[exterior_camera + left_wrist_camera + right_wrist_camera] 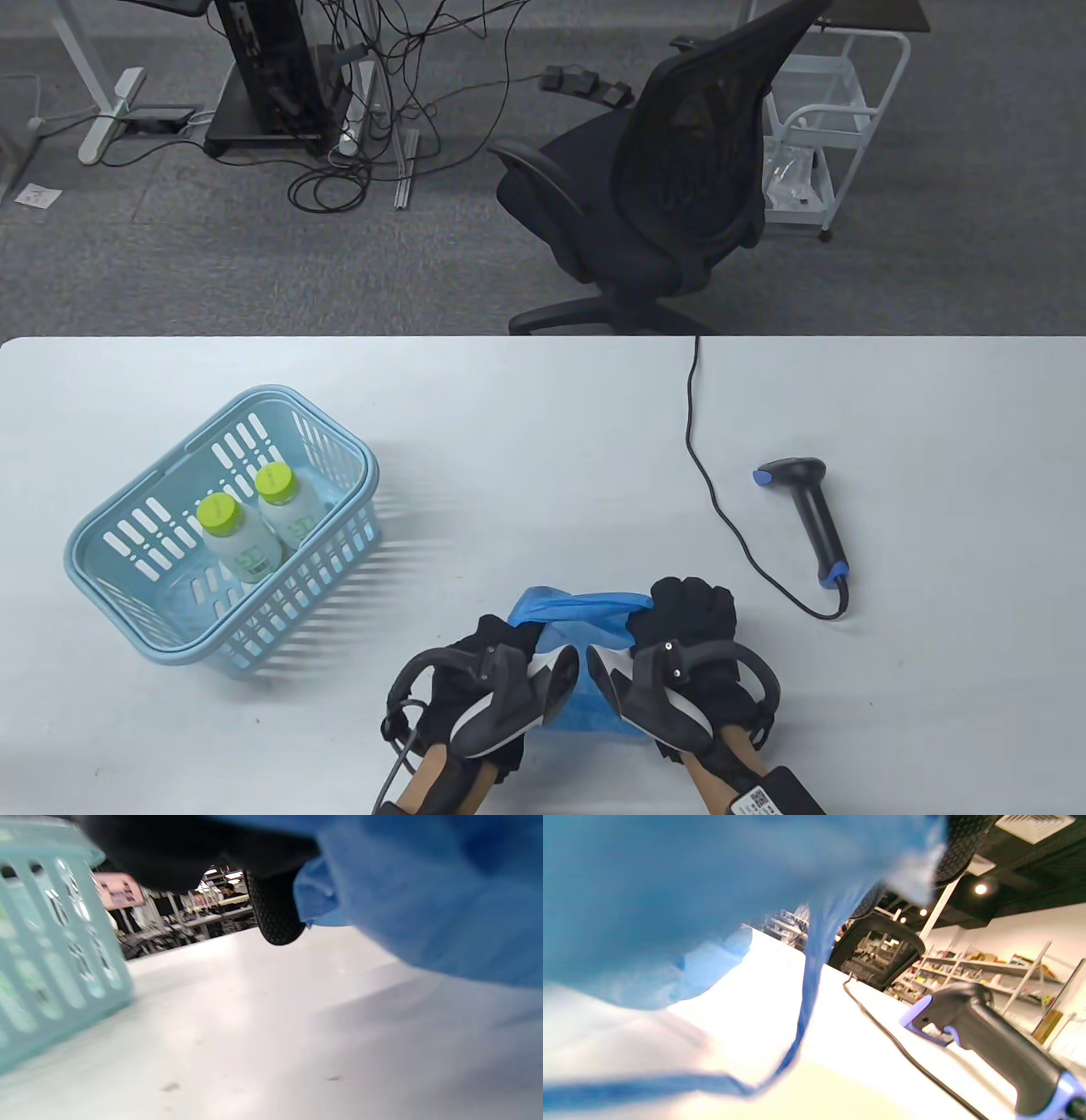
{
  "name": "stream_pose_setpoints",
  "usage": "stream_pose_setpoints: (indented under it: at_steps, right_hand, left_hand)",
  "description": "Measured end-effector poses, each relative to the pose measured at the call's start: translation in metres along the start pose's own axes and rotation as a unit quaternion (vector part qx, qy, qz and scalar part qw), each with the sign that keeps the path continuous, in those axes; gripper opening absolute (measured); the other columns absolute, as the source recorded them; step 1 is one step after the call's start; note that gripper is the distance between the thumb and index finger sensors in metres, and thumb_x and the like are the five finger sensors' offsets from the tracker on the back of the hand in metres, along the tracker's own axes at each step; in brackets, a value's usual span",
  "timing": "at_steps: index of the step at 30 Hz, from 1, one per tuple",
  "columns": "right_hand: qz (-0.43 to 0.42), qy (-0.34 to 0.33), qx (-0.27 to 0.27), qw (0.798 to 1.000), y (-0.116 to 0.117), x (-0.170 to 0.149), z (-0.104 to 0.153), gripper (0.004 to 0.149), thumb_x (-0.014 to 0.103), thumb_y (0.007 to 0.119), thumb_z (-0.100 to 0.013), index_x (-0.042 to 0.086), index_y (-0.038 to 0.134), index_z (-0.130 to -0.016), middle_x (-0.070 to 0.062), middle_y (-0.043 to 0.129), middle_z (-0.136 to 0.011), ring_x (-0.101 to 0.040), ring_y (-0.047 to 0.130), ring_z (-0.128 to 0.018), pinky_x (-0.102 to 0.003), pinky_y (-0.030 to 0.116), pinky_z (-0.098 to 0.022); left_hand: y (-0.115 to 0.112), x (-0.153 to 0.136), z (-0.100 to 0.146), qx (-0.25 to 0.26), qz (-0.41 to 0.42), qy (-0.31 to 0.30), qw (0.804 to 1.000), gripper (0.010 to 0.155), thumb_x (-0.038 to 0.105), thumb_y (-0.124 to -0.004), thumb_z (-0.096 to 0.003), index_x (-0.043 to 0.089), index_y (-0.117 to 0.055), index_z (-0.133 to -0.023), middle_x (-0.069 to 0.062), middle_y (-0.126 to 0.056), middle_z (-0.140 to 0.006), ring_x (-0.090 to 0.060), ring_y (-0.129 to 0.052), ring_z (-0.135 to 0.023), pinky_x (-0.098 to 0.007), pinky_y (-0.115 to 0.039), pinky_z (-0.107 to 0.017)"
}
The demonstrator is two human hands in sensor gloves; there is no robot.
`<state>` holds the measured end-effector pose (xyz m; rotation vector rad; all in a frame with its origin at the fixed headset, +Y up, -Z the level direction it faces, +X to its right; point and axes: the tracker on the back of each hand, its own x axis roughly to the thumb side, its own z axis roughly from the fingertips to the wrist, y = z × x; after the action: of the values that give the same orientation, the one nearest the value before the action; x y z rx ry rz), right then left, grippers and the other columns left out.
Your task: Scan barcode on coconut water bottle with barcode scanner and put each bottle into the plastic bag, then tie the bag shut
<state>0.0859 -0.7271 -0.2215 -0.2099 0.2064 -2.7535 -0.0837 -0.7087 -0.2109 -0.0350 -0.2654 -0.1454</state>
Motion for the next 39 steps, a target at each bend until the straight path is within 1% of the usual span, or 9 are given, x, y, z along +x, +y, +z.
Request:
stream_pose_setpoints:
  at_steps: [3,8,12,17,19,21,29,34,39]
  right_hand:
    - [-0.053,0.025,0.015,0.998,0.005,-0.014,-0.001,0.029,0.039,0.097,-0.044,0.035,0.078,-0.066,0.0,0.072,-0.098,-0.033,0.09,-0.092,-0.063,0.073,-0.069]
    - [-0.064,0.039,0.041,0.996,0.01,-0.021,-0.004,0.053,0.029,0.094,-0.047,0.046,0.068,-0.091,0.001,0.076,-0.099,-0.023,0.094,-0.085,-0.058,0.075,-0.07]
    - [-0.034,-0.022,0.176,0.984,0.023,-0.016,-0.006,0.09,0.045,0.095,-0.044,0.038,0.033,-0.11,-0.011,0.045,-0.118,-0.039,0.071,-0.101,-0.067,0.055,-0.075]
    - [-0.007,-0.091,0.275,0.957,0.022,-0.008,-0.002,0.087,0.051,0.093,-0.042,0.044,0.036,-0.108,-0.016,0.023,-0.121,-0.05,0.048,-0.107,-0.072,0.042,-0.074]
    - [-0.006,-0.088,0.264,0.96,0.02,-0.012,-0.002,0.083,0.053,0.093,-0.041,0.045,0.042,-0.106,-0.014,0.025,-0.122,-0.051,0.046,-0.107,-0.073,0.039,-0.074]
    - [-0.047,-0.086,0.23,0.968,0.015,-0.018,-0.001,0.075,0.052,0.093,-0.041,0.047,0.051,-0.103,-0.013,0.028,-0.122,-0.052,0.047,-0.107,-0.074,0.038,-0.074]
    - [-0.218,-0.102,0.08,0.967,-0.043,-0.038,0.013,0.048,0.055,0.088,-0.044,0.041,0.081,-0.089,-0.016,0.045,-0.121,-0.06,0.047,-0.105,-0.076,0.039,-0.071]
    - [-0.043,-0.115,0.233,0.965,0.004,0.009,-0.009,0.072,0.059,0.087,-0.041,0.033,0.065,-0.105,-0.023,0.027,-0.122,-0.066,0.031,-0.103,-0.077,0.035,-0.07]
    - [-0.052,-0.067,0.323,0.943,0.036,-0.02,-0.016,0.089,0.06,0.09,-0.04,0.04,0.039,-0.11,-0.025,0.014,-0.12,-0.066,0.021,-0.102,-0.078,0.031,-0.069]
  left_hand:
    - [-0.002,-0.012,0.0,0.046,0.07,-0.129,0.988,0.048,0.019,-0.076,-0.0641,0.046,-0.075,-0.104,-0.005,-0.088,-0.103,-0.003,-0.094,-0.031,-0.037,-0.095,-0.028]
    - [0.006,-0.015,0.005,0.065,0.123,-0.178,0.974,0.043,0.015,-0.077,-0.0624,0.04,-0.087,-0.096,-0.004,-0.087,-0.104,-0.005,-0.095,-0.029,-0.039,-0.095,-0.027]
    - [0.001,-0.008,0.001,-0.041,0.006,-0.102,0.994,0.067,0.044,-0.091,-0.0592,0.035,-0.06,-0.117,-0.008,-0.082,-0.11,-0.002,-0.094,-0.029,-0.035,-0.095,-0.027]
    - [-0.024,-0.008,-0.012,-0.205,-0.087,-0.007,0.975,0.095,0.068,-0.084,-0.0563,0.037,-0.027,-0.126,-0.01,-0.06,-0.124,-0.005,-0.091,-0.046,-0.038,-0.091,-0.042]
    - [-0.033,-0.013,-0.014,-0.251,-0.086,0.006,0.964,0.098,0.073,-0.081,-0.0562,0.038,-0.022,-0.127,-0.009,-0.036,-0.132,-0.029,-0.08,-0.087,-0.058,-0.073,-0.068]
    - [-0.039,-0.018,-0.015,-0.256,-0.093,-0.019,0.962,0.096,0.078,-0.076,-0.0554,0.042,-0.022,-0.127,-0.006,-0.018,-0.134,-0.049,-0.038,-0.115,-0.073,-0.044,-0.08]
    - [-0.039,-0.012,-0.016,-0.262,-0.064,-0.056,0.961,0.099,0.079,-0.078,-0.0552,0.037,-0.025,-0.128,-0.009,0.008,-0.128,-0.059,0.002,-0.11,-0.08,-0.016,-0.075]
    - [-0.042,-0.007,-0.016,-0.276,-0.051,-0.071,0.957,0.103,0.081,-0.078,-0.0542,0.034,-0.023,-0.129,-0.012,0.011,-0.127,-0.061,0.005,-0.108,-0.08,-0.013,-0.073]
    - [-0.048,-0.036,-0.023,-0.289,0.0,-0.031,0.957,0.092,0.075,-0.076,-0.0595,0.042,-0.022,-0.126,-0.013,0.006,-0.128,-0.06,0.001,-0.11,-0.079,-0.014,-0.073]
